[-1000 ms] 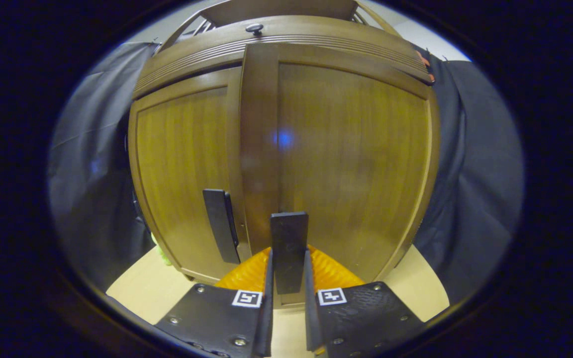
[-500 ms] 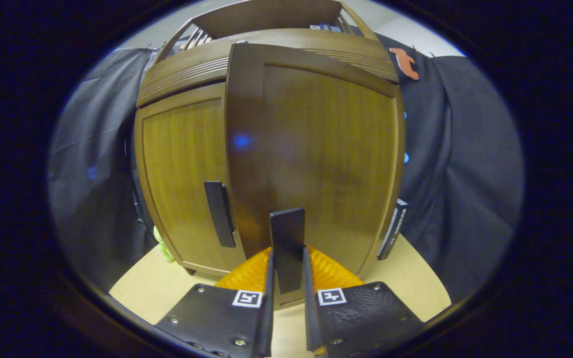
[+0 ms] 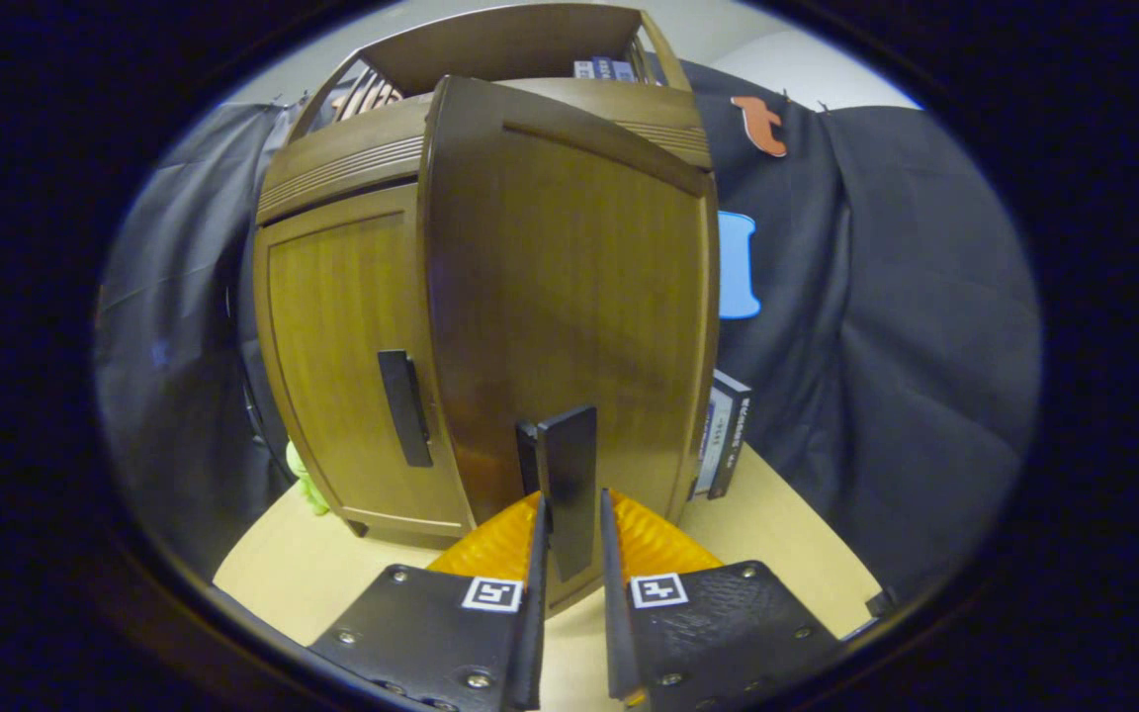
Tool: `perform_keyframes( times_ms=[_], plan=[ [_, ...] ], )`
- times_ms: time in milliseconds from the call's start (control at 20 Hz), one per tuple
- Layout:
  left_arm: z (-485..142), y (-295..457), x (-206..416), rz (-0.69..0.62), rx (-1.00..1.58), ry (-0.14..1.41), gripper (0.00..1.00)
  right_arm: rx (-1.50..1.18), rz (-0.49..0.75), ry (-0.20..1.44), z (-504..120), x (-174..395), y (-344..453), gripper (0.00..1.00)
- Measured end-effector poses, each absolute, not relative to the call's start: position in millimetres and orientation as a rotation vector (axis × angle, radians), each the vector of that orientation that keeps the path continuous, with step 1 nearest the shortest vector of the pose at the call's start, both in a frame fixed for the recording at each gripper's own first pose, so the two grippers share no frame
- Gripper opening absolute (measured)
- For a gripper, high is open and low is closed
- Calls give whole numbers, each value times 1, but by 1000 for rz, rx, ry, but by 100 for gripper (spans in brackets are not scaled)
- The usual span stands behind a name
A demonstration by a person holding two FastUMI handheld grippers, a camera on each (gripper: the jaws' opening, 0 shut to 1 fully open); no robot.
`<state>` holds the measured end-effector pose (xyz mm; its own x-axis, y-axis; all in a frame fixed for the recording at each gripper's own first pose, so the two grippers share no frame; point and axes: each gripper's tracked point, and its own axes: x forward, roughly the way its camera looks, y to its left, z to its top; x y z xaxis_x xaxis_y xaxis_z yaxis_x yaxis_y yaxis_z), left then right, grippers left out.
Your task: Open the right door of the double-door shoe cabinet with the right hand, and open the left door with the left hand.
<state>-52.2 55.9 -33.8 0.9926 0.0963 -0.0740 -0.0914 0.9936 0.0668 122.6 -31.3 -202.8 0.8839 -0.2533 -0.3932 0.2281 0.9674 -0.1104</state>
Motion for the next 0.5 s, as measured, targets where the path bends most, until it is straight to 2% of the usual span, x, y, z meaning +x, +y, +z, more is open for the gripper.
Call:
perform_keyframes(
  times_ms=[50, 100, 500],
  plan=[
    [-34, 52, -52, 80, 63, 79, 96, -60, -260, 417, -203, 121, -33, 26],
    [-35, 48, -52, 68, 63, 80, 92, -60, -271, 417, -202, 119, -34, 25],
    [-46, 25, -52, -1, 53, 110, 92, -50, -351, 422, -200, 108, -46, 26]
  ],
)
